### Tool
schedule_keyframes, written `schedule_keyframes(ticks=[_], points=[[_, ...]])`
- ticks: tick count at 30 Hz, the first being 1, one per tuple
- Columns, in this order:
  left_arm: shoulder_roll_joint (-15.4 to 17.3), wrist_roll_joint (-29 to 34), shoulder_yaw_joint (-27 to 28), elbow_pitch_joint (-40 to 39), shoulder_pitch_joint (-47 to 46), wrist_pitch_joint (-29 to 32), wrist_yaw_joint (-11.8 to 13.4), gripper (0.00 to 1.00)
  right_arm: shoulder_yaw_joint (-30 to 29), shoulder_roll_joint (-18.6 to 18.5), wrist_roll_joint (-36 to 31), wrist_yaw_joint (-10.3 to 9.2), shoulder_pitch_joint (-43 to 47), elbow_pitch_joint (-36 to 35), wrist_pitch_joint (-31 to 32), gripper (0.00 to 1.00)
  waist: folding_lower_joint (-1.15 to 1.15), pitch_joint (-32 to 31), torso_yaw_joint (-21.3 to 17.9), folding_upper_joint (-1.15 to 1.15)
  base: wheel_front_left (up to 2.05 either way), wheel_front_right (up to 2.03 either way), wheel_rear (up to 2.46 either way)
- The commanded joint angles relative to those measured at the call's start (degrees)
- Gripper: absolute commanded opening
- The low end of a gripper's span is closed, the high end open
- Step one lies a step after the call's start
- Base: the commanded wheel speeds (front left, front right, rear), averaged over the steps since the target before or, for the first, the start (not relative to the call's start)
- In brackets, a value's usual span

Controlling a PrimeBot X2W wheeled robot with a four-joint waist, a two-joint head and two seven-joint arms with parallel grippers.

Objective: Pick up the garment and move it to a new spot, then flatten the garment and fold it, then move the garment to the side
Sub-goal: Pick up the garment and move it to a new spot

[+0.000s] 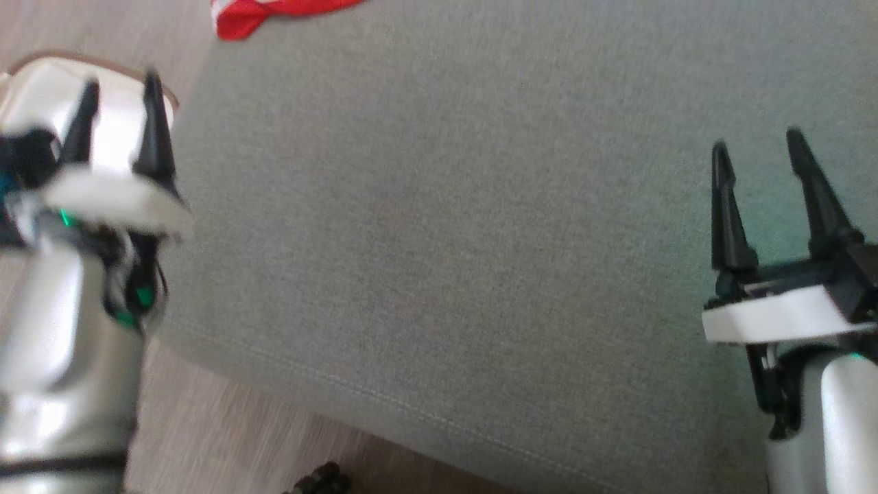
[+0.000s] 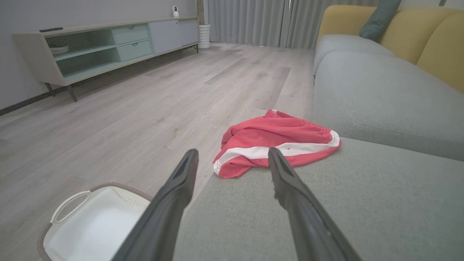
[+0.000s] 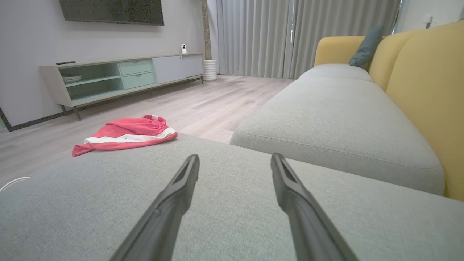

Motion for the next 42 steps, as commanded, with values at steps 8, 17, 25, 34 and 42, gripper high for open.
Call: schedule_keyframes(ticks=[8, 17, 25, 34, 42], points=[[6.3, 0.3, 0.9, 13.9, -22.7, 6.3, -3.2, 1.00, 5.7, -0.9, -4.1, 0.37, -5.6, -9.7, 4.2, 1.00, 0.00, 12.7, -3.6, 0.00, 0.00, 0.00, 0.00], [7.4, -0.8, -4.1, 25.9, -35.2, 12.0, -7.0, 1.00, 7.2, -4.5, -6.0, 0.37, -6.1, -20.1, 7.9, 1.00, 0.00, 19.3, -9.0, 0.00, 0.00, 0.00, 0.00], [10.7, -2.8, -7.7, 32.1, -39.9, 14.0, -7.4, 1.00, 8.9, -6.0, -6.6, 0.37, -7.1, -25.7, 9.6, 1.00, 0.00, 21.0, -12.9, 0.00, 0.00, 0.00, 0.00], [14.0, -7.3, -12.4, 34.8, -41.2, 18.7, -7.4, 0.68, 9.2, -7.1, -6.6, 0.37, -8.1, -28.4, 10.8, 1.00, 0.00, 21.8, -14.9, 0.00, 0.00, 0.00, 0.00], [16.5, -11.4, -16.0, 33.2, -41.7, 19.3, -7.4, 0.00, 8.7, -6.4, -6.3, 0.37, -8.4, -27.6, 10.0, 1.00, 0.00, 21.4, -15.0, 0.00, 0.00, 0.00, 0.00]])
